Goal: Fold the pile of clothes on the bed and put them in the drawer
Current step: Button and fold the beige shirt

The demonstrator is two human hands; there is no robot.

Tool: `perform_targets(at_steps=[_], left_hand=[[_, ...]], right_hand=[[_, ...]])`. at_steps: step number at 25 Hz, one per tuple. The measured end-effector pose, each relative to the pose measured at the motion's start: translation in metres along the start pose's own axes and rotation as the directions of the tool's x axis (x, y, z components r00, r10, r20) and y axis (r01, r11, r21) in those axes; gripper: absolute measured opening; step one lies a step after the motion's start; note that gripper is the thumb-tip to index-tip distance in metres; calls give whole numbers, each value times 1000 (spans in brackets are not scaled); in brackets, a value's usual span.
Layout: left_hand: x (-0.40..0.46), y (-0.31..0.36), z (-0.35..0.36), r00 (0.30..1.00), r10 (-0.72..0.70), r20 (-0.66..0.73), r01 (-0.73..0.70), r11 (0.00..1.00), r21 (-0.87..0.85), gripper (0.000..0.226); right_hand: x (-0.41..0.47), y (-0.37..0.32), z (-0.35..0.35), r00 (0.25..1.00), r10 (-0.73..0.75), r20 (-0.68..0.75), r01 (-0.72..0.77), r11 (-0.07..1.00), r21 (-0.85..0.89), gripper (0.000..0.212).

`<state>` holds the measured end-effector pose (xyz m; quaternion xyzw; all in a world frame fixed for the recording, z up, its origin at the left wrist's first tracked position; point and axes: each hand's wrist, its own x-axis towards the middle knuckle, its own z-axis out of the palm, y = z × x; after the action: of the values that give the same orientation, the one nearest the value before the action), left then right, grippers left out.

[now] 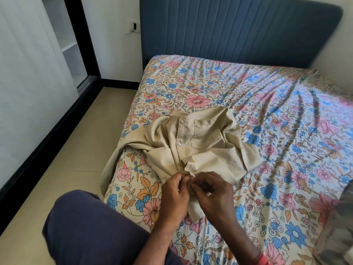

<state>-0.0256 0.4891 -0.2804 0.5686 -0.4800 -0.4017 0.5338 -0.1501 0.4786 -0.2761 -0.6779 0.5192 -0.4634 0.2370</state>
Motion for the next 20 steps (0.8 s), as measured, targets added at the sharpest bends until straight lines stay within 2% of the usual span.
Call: perform_targets(at_steps=[6,8,10,12,14,16,18,20], left_hand=[[0,-4,0,999,-30,14,31,999,-37,15],[2,-7,-1,997,-52,61,54,998,-34,15],[2,-8,-3,992,-81,99,85,995,-44,3],[2,-6,-6,994,-70,86,76,994,-74,28],[12,0,-9,999,-33,-17,32,999,-40,45],[30,7,-17,997,41,-62,-34,993,110,43],[39,4,-29,984,90,155,-119,973,195,34],[34,-7,-36,922,28,386,-165,931,324,40]], right_hand=[[7,15,-5,992,24,125,-25,1000,8,16],[6,16,-5,994,78,75,-78,997,-13,22],[7,11,-8,988,149,37,-151,987,47,22],[13,3,-10,972,225,62,-231,967,110,32],[21,2,-12,968,240,77,-238,971,-30,37],[31,-2,-16,984,177,38,-167,970,-175,25],[36,-3,-24,994,68,85,-45,967,-251,32],[41,-3,-30,966,42,254,77,894,-442,40]])
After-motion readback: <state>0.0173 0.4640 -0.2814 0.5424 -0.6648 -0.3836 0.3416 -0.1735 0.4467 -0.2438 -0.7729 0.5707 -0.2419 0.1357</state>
